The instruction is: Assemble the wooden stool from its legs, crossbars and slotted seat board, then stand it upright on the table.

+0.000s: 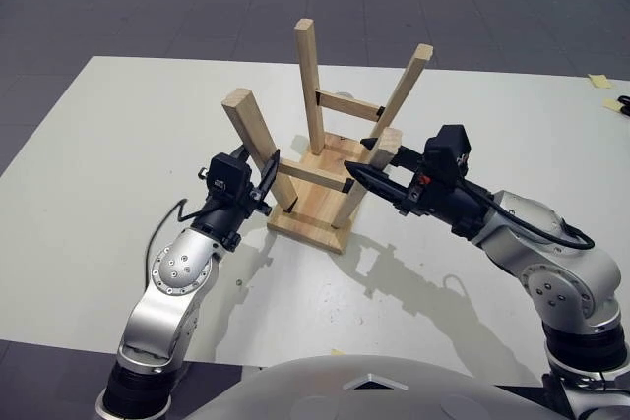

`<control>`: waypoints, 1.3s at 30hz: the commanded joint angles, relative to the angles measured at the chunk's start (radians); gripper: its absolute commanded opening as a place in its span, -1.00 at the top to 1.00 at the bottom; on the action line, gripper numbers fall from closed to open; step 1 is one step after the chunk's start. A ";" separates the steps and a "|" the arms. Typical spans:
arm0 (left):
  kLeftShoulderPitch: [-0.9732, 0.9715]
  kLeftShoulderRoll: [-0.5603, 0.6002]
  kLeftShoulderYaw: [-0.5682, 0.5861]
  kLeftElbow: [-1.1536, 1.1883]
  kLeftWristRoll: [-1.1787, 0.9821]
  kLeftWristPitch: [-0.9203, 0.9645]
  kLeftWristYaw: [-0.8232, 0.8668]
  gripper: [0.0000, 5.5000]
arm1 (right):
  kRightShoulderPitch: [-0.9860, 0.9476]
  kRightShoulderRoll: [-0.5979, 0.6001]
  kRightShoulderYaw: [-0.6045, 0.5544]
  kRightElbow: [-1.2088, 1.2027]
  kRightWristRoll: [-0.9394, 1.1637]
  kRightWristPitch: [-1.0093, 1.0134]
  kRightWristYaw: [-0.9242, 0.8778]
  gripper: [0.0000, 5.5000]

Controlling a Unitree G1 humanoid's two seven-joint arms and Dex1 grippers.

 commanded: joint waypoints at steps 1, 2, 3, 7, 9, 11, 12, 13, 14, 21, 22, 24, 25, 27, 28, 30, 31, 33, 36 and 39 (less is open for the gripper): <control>-0.010 -0.051 0.007 0.021 -0.051 0.069 -0.017 -0.05 | 0.036 -0.014 0.024 0.056 -0.043 0.082 -0.034 0.21; -0.017 -0.062 0.013 0.022 -0.062 0.072 -0.019 -0.12 | 0.036 -0.009 0.022 0.060 -0.042 0.078 -0.036 0.21; -0.025 -0.074 0.020 0.024 -0.077 0.077 -0.022 -0.18 | 0.037 -0.006 0.020 0.062 -0.043 0.073 -0.037 0.21; -0.083 -0.120 0.078 0.021 -0.198 0.103 -0.060 -0.39 | 0.036 0.000 0.016 0.077 -0.052 0.060 -0.037 0.21; -0.130 -0.124 0.111 0.017 -0.255 0.126 -0.080 -0.49 | 0.033 0.006 0.015 0.084 -0.054 0.053 -0.037 0.21; -0.214 -0.106 0.162 0.032 -0.288 0.148 -0.088 -0.60 | 0.028 0.021 0.003 0.090 -0.043 0.042 -0.037 0.21; -0.258 -0.095 0.193 0.048 -0.296 0.155 -0.085 -0.68 | 0.023 0.030 -0.008 0.093 -0.031 0.037 -0.035 0.21; -0.314 -0.083 0.236 0.065 -0.316 0.168 -0.074 -0.73 | 0.013 0.040 -0.026 0.093 -0.005 0.039 -0.035 0.21; -0.364 -0.070 0.272 0.078 -0.332 0.179 -0.070 -0.80 | 0.003 0.049 -0.043 0.094 0.021 0.045 -0.035 0.21; -0.658 -0.013 0.412 0.123 -0.494 0.271 -0.056 -0.96 | -0.066 0.081 -0.144 0.117 0.170 0.091 -0.046 -0.27; -0.694 -0.017 0.416 0.140 -0.509 0.275 -0.057 -0.96 | -0.081 0.087 -0.165 0.121 0.212 0.100 -0.050 -0.32; -0.760 -0.033 0.403 0.190 -0.521 0.270 -0.066 -0.96 | -0.117 0.103 -0.211 0.132 0.307 0.111 -0.071 -0.43; -0.786 -0.041 0.385 0.213 -0.514 0.261 -0.077 -0.96 | -0.138 0.109 -0.231 0.141 0.348 0.113 -0.086 -0.50; -0.839 -0.073 0.357 0.250 -0.519 0.253 -0.087 -0.96 | -0.192 0.116 -0.272 0.165 0.430 0.114 -0.128 -0.58; -0.860 -0.082 0.344 0.263 -0.523 0.250 -0.101 -0.96 | -0.219 0.114 -0.290 0.174 0.466 0.113 -0.149 -0.65; -0.882 -0.087 0.325 0.295 -0.511 0.233 -0.138 -0.96 | -0.269 0.104 -0.320 0.186 0.532 0.110 -0.188 -0.79; -0.880 -0.085 0.312 0.324 -0.491 0.218 -0.163 -0.96 | -0.286 0.099 -0.330 0.188 0.547 0.106 -0.201 -0.82; -0.834 -0.084 0.269 0.421 -0.440 0.190 -0.217 -0.96 | -0.301 0.093 -0.338 0.185 0.566 0.102 -0.226 -0.93; -0.647 -0.077 0.163 0.524 -0.325 0.147 -0.265 -0.96 | -0.274 0.101 -0.298 0.166 0.555 0.114 -0.248 -0.96; -0.483 -0.096 0.109 0.427 -0.320 0.162 -0.252 -0.96 | -0.220 0.097 -0.263 0.136 0.531 0.127 -0.260 -0.96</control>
